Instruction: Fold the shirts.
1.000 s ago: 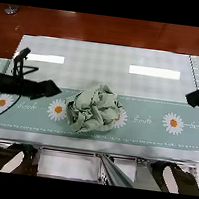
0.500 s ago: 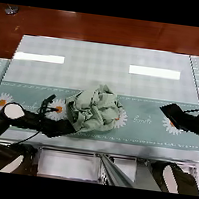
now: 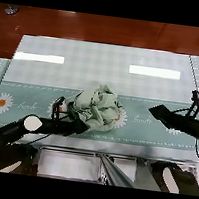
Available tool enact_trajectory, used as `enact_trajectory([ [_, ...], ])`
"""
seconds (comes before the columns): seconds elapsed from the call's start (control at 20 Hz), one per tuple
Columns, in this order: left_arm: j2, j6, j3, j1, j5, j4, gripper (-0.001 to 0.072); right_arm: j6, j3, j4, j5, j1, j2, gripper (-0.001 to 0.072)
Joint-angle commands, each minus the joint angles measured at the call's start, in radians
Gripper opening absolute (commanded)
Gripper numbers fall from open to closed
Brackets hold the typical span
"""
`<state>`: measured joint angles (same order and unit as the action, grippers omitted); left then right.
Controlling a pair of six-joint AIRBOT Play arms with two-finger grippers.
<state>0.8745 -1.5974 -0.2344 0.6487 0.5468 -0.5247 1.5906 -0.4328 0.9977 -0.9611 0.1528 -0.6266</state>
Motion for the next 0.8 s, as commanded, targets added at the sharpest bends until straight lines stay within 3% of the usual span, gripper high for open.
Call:
enact_trajectory([
  [0.0,0.014,0.011,-0.004,0.013,-0.13,0.054,0.07,0.052,0.001,0.068,-0.015,-0.058,0.0,0.0624],
  [0.2,0.014,0.064,-0.019,-0.048,-0.031,0.054,0.0691,0.067,0.001,0.086,-0.021,-0.094,0.0,0.0624],
  [0.25,0.014,0.076,-0.02,-0.052,-0.013,0.054,0.0464,0.068,0.001,0.09,-0.018,-0.094,0.0,0.0624],
  [0.3,0.014,0.098,-0.021,-0.052,-0.003,0.054,0.0071,0.076,0.001,0.098,-0.017,-0.094,0.0,0.0624],
  [0.35,0.014,0.127,-0.025,-0.052,0.014,0.054,0.0032,0.079,0.001,0.106,-0.019,-0.094,0.0,0.0624],
  [0.5,0.014,0.209,-0.061,-0.087,0.077,0.054,0.0033,0.079,0.007,0.08,-0.077,-0.095,0.0,0.0624],
  [0.65,0.014,0.236,-0.108,-0.148,0.117,0.054,0.0033,-0.013,0.065,-0.185,-0.14,-0.095,0.0,0.0624],
  [0.75,0.014,0.24,-0.137,-0.175,0.124,0.054,0.0033,-0.032,0.095,-0.263,-0.14,-0.095,0.0,0.0623],
])
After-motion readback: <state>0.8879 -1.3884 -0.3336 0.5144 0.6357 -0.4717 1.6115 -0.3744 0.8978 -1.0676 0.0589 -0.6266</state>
